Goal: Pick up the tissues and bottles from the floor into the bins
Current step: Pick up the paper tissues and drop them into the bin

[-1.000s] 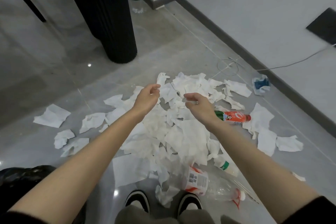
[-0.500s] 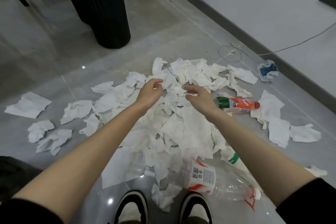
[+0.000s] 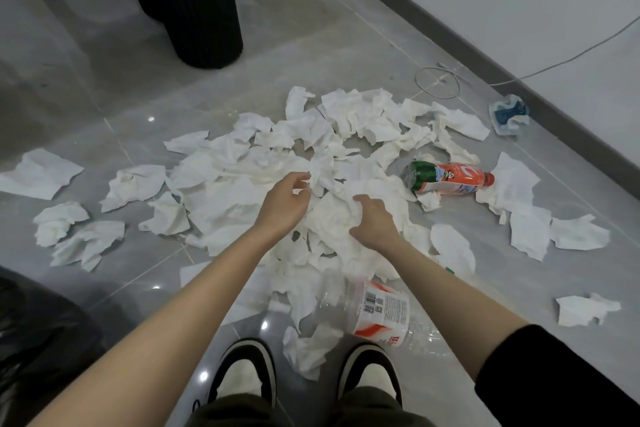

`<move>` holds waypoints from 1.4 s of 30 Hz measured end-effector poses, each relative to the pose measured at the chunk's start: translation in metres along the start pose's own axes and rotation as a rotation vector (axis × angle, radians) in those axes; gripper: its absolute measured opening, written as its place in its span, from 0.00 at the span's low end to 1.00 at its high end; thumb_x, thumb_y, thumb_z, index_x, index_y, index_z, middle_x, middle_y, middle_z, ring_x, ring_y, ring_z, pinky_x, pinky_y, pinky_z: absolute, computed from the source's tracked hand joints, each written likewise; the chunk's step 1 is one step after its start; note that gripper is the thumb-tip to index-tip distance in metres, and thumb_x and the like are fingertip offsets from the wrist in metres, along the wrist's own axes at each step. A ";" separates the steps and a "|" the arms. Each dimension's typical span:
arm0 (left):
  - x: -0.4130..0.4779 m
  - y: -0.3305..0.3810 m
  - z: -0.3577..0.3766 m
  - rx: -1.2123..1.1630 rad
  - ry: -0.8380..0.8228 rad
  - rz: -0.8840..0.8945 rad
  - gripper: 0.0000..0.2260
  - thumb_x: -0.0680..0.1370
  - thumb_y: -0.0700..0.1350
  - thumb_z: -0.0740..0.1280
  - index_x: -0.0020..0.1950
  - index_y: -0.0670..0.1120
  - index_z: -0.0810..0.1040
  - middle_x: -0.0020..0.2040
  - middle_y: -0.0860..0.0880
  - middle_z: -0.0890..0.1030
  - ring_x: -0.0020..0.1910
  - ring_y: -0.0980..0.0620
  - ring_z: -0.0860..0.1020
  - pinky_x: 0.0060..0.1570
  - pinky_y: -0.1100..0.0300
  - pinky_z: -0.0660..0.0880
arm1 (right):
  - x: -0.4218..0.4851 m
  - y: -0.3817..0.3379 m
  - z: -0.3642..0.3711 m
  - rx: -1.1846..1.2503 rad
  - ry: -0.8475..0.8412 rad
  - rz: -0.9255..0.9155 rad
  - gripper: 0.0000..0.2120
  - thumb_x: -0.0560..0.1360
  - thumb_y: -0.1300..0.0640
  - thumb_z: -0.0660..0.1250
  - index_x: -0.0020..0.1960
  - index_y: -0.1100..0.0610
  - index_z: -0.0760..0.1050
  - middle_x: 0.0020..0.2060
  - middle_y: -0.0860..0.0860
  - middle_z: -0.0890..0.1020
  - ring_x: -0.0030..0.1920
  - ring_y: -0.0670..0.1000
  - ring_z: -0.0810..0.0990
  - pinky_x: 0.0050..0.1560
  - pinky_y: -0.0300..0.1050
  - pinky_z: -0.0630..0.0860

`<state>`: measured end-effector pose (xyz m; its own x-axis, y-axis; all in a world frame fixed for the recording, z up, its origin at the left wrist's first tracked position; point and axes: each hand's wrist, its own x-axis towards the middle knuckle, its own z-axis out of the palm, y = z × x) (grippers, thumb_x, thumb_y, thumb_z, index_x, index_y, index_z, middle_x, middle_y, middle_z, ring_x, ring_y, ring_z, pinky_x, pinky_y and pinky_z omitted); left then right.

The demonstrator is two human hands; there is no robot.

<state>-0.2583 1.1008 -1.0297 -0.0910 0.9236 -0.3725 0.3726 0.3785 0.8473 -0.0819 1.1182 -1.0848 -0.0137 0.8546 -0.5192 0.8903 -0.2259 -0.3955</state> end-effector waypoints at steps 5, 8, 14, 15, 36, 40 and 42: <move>0.001 -0.017 0.008 0.034 -0.032 -0.023 0.18 0.80 0.40 0.56 0.69 0.48 0.69 0.65 0.50 0.72 0.55 0.54 0.73 0.32 0.73 0.71 | 0.002 0.015 0.023 0.017 0.167 -0.013 0.16 0.76 0.62 0.62 0.64 0.56 0.71 0.60 0.54 0.74 0.57 0.56 0.75 0.53 0.48 0.73; 0.001 -0.024 0.010 0.039 -0.047 -0.014 0.18 0.80 0.39 0.57 0.70 0.48 0.69 0.66 0.50 0.72 0.54 0.55 0.72 0.42 0.69 0.71 | 0.001 0.019 0.023 0.157 0.306 0.039 0.07 0.76 0.60 0.62 0.50 0.55 0.78 0.50 0.50 0.81 0.50 0.53 0.79 0.47 0.45 0.75; -0.006 -0.018 0.005 0.064 -0.052 0.004 0.19 0.79 0.38 0.57 0.70 0.48 0.68 0.66 0.49 0.72 0.52 0.54 0.73 0.37 0.70 0.72 | -0.013 0.002 -0.010 0.282 0.416 -0.063 0.05 0.78 0.56 0.63 0.50 0.54 0.77 0.48 0.46 0.80 0.43 0.49 0.77 0.43 0.44 0.73; -0.008 -0.012 0.002 0.063 -0.050 0.011 0.19 0.79 0.38 0.57 0.70 0.48 0.68 0.66 0.49 0.72 0.52 0.54 0.73 0.31 0.72 0.71 | -0.017 -0.005 -0.020 0.309 0.417 -0.091 0.04 0.77 0.56 0.64 0.50 0.54 0.77 0.47 0.45 0.80 0.43 0.48 0.77 0.44 0.44 0.73; -0.139 0.092 -0.146 -0.120 0.090 0.253 0.26 0.69 0.41 0.76 0.61 0.54 0.68 0.57 0.54 0.75 0.58 0.55 0.74 0.51 0.63 0.75 | -0.162 -0.224 -0.155 1.091 -0.452 -0.189 0.08 0.78 0.71 0.57 0.48 0.65 0.74 0.45 0.58 0.80 0.44 0.53 0.80 0.39 0.40 0.82; -0.165 0.079 -0.174 -0.240 0.203 0.206 0.13 0.75 0.44 0.69 0.58 0.53 0.72 0.51 0.51 0.79 0.48 0.56 0.79 0.44 0.61 0.78 | -0.184 -0.259 -0.137 1.153 -0.509 -0.146 0.08 0.77 0.72 0.55 0.52 0.68 0.72 0.49 0.62 0.78 0.44 0.55 0.80 0.38 0.44 0.82; -0.177 0.071 -0.188 -0.334 0.277 0.181 0.06 0.76 0.44 0.67 0.53 0.49 0.76 0.43 0.48 0.80 0.38 0.54 0.80 0.42 0.59 0.79 | -0.192 -0.274 -0.120 1.069 -0.474 -0.203 0.10 0.76 0.73 0.56 0.55 0.69 0.73 0.50 0.62 0.78 0.43 0.55 0.80 0.37 0.43 0.82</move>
<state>-0.3891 0.9762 -0.8323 -0.3123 0.9409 -0.1308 0.0918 0.1670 0.9817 -0.2687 1.0719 -0.7862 -0.4780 0.7124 -0.5138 0.0235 -0.5744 -0.8183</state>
